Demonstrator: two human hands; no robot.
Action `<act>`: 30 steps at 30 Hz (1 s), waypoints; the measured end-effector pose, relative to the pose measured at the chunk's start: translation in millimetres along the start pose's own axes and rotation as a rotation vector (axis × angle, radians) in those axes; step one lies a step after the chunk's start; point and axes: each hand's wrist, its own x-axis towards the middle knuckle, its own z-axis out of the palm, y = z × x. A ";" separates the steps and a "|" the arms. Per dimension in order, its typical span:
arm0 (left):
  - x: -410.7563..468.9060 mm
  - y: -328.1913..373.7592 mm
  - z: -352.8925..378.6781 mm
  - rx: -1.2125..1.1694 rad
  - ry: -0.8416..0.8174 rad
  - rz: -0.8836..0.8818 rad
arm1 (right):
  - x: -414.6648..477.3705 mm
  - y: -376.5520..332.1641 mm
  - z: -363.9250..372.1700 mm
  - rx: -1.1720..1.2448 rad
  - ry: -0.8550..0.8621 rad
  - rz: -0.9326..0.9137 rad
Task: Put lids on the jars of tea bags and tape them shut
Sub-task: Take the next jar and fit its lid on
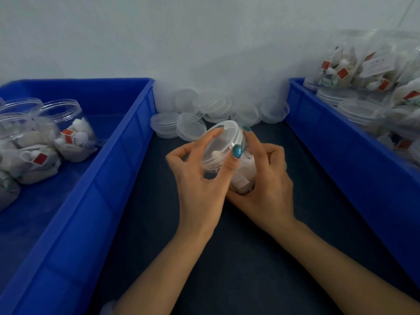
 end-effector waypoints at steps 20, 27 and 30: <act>18.6 -3.8 -13.4 -0.025 -0.110 -0.066 | -1.0 0.1 0.2 -0.192 0.137 -0.157; 22.0 -15.7 -15.0 -0.005 -0.092 -0.279 | -0.5 -1.9 -0.9 -0.272 0.109 -0.286; 24.1 -17.5 -17.8 -0.093 -0.117 -0.282 | -0.3 0.0 -2.7 -0.194 0.033 -0.226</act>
